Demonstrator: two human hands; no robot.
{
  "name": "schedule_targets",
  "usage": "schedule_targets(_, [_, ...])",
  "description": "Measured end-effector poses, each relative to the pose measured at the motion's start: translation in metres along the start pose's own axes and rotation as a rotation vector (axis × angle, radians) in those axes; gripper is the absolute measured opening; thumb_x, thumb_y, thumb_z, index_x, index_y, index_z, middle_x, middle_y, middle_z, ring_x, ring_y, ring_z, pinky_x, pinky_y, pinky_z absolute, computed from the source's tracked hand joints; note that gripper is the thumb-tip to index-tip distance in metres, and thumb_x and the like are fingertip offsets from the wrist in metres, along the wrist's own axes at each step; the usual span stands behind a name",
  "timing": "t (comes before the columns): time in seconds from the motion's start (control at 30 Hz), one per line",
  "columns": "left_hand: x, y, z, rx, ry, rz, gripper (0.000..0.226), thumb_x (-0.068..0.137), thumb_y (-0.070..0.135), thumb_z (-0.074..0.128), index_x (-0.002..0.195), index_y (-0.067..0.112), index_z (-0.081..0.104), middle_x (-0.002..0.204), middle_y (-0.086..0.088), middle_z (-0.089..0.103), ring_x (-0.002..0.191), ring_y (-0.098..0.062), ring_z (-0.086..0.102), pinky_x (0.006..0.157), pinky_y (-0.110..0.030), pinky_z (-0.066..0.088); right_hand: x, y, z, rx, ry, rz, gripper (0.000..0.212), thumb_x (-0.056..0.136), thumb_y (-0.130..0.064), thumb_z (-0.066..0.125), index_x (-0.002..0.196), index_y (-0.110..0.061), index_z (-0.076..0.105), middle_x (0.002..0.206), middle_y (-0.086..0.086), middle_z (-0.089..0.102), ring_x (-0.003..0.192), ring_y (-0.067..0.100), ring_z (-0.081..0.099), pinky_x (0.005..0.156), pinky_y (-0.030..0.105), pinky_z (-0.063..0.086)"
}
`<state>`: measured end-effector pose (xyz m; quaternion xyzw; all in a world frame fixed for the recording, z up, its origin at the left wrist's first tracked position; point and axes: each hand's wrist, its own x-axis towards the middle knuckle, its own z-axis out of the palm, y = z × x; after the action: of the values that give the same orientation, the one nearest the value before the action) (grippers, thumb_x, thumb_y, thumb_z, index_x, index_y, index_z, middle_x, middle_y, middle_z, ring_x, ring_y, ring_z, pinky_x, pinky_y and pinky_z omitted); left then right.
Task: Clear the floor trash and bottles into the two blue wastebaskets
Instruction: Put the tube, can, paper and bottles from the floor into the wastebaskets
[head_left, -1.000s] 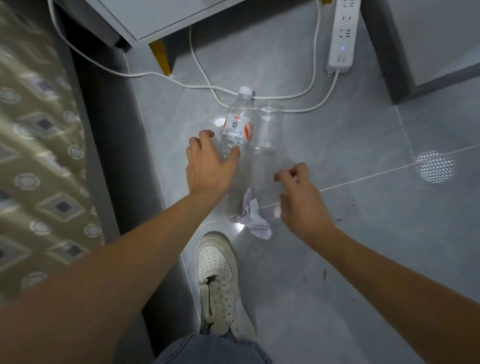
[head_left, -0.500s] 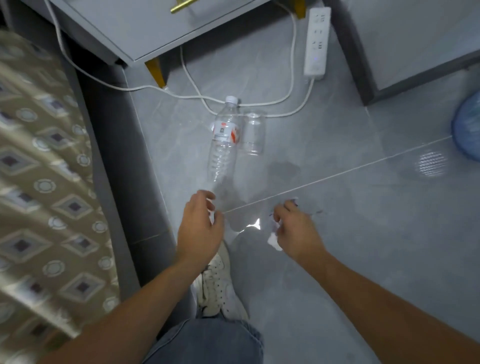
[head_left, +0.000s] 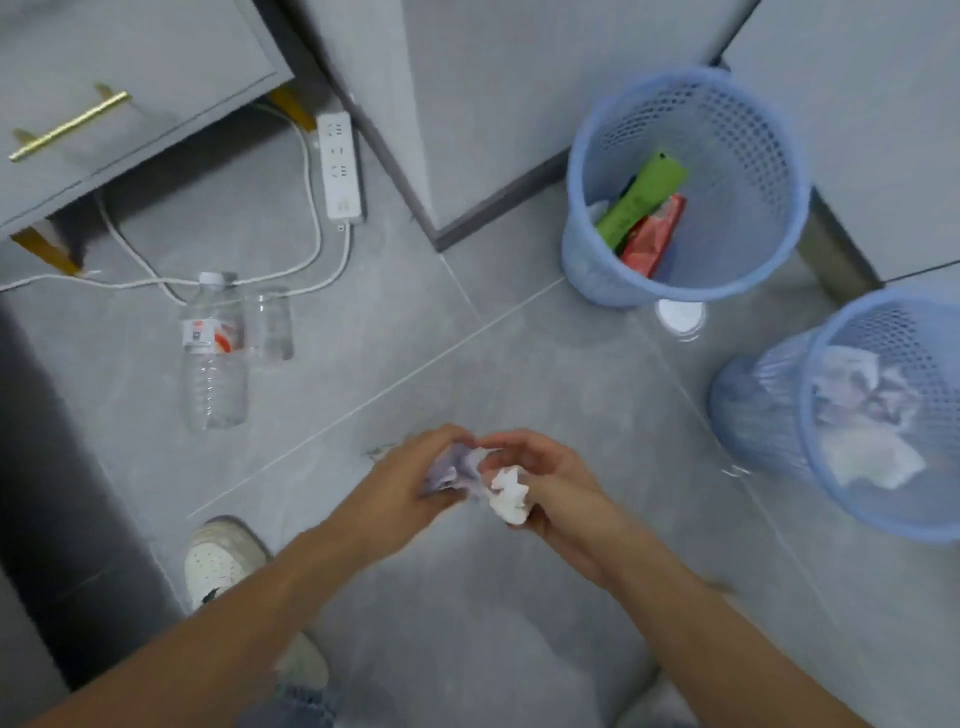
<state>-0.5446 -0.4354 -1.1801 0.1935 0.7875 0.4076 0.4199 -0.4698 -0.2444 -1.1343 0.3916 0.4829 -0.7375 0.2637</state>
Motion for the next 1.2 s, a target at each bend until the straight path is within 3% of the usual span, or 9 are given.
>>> schedule_targets(0.2, [0.008, 0.154, -0.009, 0.097, 0.046, -0.065, 0.05, 0.082, 0.072, 0.065, 0.122, 0.048, 0.049, 0.09, 0.02, 0.071, 0.076, -0.007, 0.07, 0.074, -0.033, 0.059, -0.111, -0.067, -0.103, 0.053, 0.545, -0.299, 0.032, 0.089, 0.019, 0.056, 0.087, -0.007, 0.074, 0.072, 0.003, 0.074, 0.067, 0.016, 0.07, 0.055, 0.024, 0.057])
schedule_targets(0.33, [0.046, 0.273, 0.045, 0.081, -0.042, 0.052, 0.041, 0.089, 0.051, 0.071, 0.123, 0.048, 0.049, 0.098, 0.019, 0.068, 0.089, -0.003, 0.068, 0.079, -0.027, 0.056, -0.176, -0.089, -0.199, -0.012, 0.944, -0.399, 0.027, 0.087, 0.005, 0.066, 0.084, -0.019, 0.075, 0.085, 0.013, 0.075, 0.081, 0.029, 0.072, 0.069, 0.037, 0.06])
schedule_targets(0.43, [0.081, 0.341, 0.127, 0.046, -0.106, 0.167, 0.045, 0.09, 0.039, 0.071, 0.129, 0.045, 0.049, 0.111, 0.016, 0.069, 0.1, -0.009, 0.067, 0.089, -0.037, 0.056, -0.203, -0.084, -0.274, 0.0, 1.146, -0.355, 0.02, 0.087, -0.004, 0.069, 0.085, -0.023, 0.075, 0.087, 0.009, 0.075, 0.084, 0.031, 0.073, 0.075, 0.046, 0.064])
schedule_targets(0.53, [0.125, 0.379, 0.205, 0.172, -0.154, 0.128, 0.071, 0.089, 0.038, 0.068, 0.15, 0.042, 0.031, 0.134, 0.002, 0.06, 0.121, -0.025, 0.061, 0.098, -0.043, 0.053, -0.207, -0.081, -0.328, 0.06, 1.053, -0.263, 0.013, 0.095, -0.01, 0.067, 0.105, -0.015, 0.074, 0.106, 0.012, 0.073, 0.095, 0.029, 0.073, 0.066, 0.031, 0.063])
schedule_targets(0.63, [0.149, 0.392, 0.238, 0.338, -0.23, -0.113, 0.097, 0.086, 0.043, 0.066, 0.161, 0.038, 0.005, 0.16, -0.009, 0.034, 0.146, -0.034, 0.038, 0.112, -0.049, 0.043, -0.211, -0.081, -0.348, -0.012, 0.908, -0.15, 0.024, 0.1, -0.023, 0.06, 0.122, -0.023, 0.069, 0.118, 0.007, 0.07, 0.105, 0.026, 0.07, 0.071, 0.038, 0.064])
schedule_targets(0.77, [0.109, 0.382, 0.203, 0.43, -0.164, -0.049, 0.067, 0.092, 0.041, 0.057, 0.152, 0.029, 0.029, 0.14, -0.008, 0.048, 0.125, -0.036, 0.055, 0.096, -0.048, 0.05, -0.22, -0.087, -0.319, -0.163, 0.893, -0.244, 0.019, 0.099, -0.012, 0.058, 0.104, -0.023, 0.073, 0.101, 0.009, 0.073, 0.093, 0.024, 0.073, 0.064, 0.035, 0.061])
schedule_targets(0.9, [0.041, 0.314, 0.115, 0.445, -0.04, -0.135, 0.038, 0.093, 0.04, 0.053, 0.128, 0.028, 0.046, 0.117, -0.002, 0.061, 0.105, -0.029, 0.063, 0.085, -0.043, 0.053, -0.193, -0.089, -0.224, -0.222, 0.662, -0.168, 0.032, 0.099, 0.0, 0.055, 0.085, -0.023, 0.072, 0.074, 0.004, 0.072, 0.073, 0.025, 0.072, 0.054, 0.031, 0.061])
schedule_targets(1.0, [-0.013, 0.242, 0.03, 0.452, 0.056, -0.299, 0.027, 0.094, 0.041, 0.052, 0.119, 0.031, 0.051, 0.106, 0.004, 0.067, 0.101, -0.022, 0.065, 0.084, -0.037, 0.051, -0.149, -0.082, -0.128, -0.319, 0.457, -0.148, 0.032, 0.099, -0.001, 0.056, 0.083, -0.023, 0.072, 0.071, 0.003, 0.072, 0.075, 0.032, 0.07, 0.065, 0.047, 0.06])
schedule_targets(1.2, [-0.091, 0.104, -0.115, 0.336, 0.343, -0.64, 0.019, 0.095, 0.039, 0.055, 0.111, 0.028, 0.055, 0.088, 0.007, 0.067, 0.082, -0.018, 0.065, 0.078, -0.037, 0.055, -0.042, -0.078, 0.057, -0.499, 0.192, -0.114, 0.025, 0.093, -0.014, 0.063, 0.074, -0.029, 0.071, 0.072, 0.003, 0.072, 0.072, 0.033, 0.072, 0.053, 0.038, 0.059])
